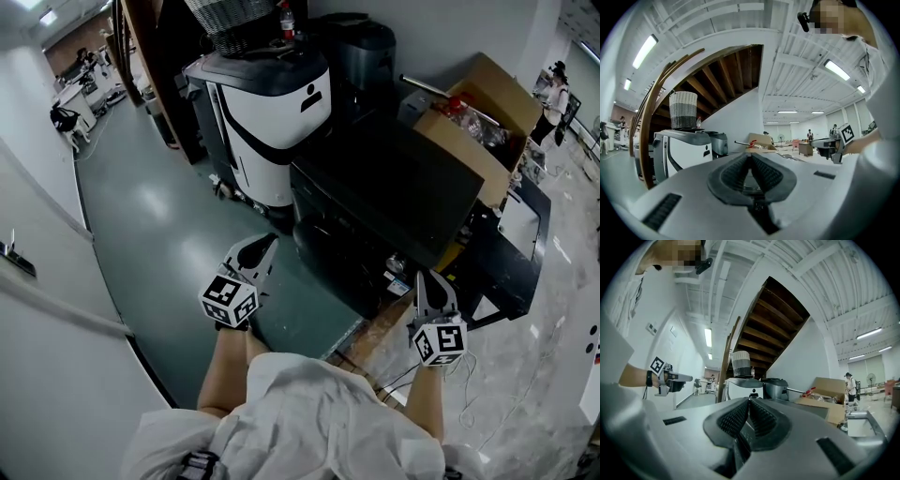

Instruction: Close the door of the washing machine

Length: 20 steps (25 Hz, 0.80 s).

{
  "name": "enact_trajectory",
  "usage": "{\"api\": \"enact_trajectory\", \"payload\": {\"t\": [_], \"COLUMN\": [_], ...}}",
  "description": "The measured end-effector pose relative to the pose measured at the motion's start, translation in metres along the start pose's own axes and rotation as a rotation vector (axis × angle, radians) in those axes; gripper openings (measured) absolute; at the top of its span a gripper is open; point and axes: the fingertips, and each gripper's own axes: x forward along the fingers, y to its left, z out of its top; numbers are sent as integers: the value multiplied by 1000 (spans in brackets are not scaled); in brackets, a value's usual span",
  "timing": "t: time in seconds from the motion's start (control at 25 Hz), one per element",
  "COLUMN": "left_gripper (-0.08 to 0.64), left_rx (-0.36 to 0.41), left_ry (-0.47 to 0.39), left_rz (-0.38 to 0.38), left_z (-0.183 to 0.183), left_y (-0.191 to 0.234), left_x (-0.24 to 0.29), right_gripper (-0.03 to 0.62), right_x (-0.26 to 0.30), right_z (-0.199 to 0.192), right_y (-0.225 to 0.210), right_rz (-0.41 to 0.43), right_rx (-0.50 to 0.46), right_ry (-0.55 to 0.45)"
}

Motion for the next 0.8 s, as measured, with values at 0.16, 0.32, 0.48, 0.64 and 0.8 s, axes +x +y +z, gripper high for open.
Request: {"api": "enact_trajectory", "payload": {"t": [0.16,0.32,0.48,0.64,0.8], "left_gripper": [20,17,17,17,17], "left_rx": [-1,-5,-10,-26,-33], "left_ry": [4,-7,-15,-18,-16], "left_rz": [-13,-24,-26,-21,-24], "left_z": [-2,1,3,0,-2], "left_y": [-4,-7,-8,-5,-6], "left_x": [2,3,4,3,2], "right_gripper": [31,31,28,28,26], "right_x": [1,1,0,-2,0], "right_z": [0,-1,-1,-5,-6], "right_y": [2,1,-2,-2,2], "right_rz": [0,-9,-21,-29,-26], "right_rx": [-14,-26,-11,-16,-25], "right_ry": [7,14,18,33,40]}}
